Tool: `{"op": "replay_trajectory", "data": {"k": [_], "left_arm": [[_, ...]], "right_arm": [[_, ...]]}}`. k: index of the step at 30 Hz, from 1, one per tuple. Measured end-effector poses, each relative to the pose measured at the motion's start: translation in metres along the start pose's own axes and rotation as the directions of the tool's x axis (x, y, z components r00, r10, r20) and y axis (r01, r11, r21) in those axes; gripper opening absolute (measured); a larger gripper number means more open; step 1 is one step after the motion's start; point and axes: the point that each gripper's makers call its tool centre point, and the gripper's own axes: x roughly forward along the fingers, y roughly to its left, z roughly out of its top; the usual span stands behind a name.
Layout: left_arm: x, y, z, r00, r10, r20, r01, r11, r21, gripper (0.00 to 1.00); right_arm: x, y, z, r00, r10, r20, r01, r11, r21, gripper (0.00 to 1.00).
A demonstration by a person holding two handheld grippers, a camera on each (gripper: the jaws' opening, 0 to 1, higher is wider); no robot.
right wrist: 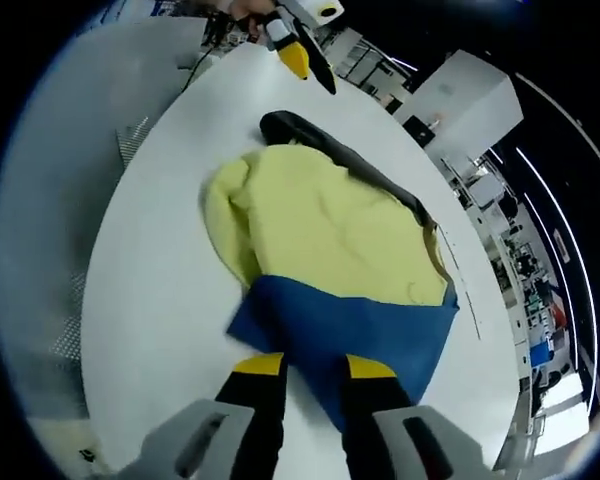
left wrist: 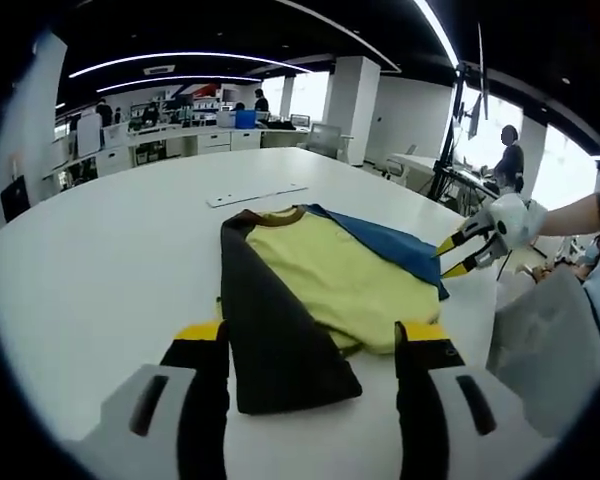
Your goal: Fold the garment on the visible template until the final outline fits inside the template.
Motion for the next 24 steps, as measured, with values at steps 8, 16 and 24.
{"op": "replay_trajectory", "data": {"k": [8,16,24], "left_arm": [[0.001,0.0,-0.002,1.0,0.0,0.0,0.0,1.0,-0.012,0.64],[0.003,-0.001,-0.004,1.0,-0.004,0.004,0.004,1.0,-0.029,0.63],[0.0,0.002,-0.006,1.0,0.002,0.011,-0.001,0.999,-0.042,0.63]], "right_arm": [[-0.003,-0.009,0.007,1.0,-0.005,0.012,0.004,1.0,0.026,0.0],[-0.011,-0.04,0.03,0.999,-0.008,0.045,0.009,1.0,-0.008,0.0],[0.004,-0.075,0.06,0.998,0.016,0.065,-0.01,0.996,-0.085,0.0]]}}
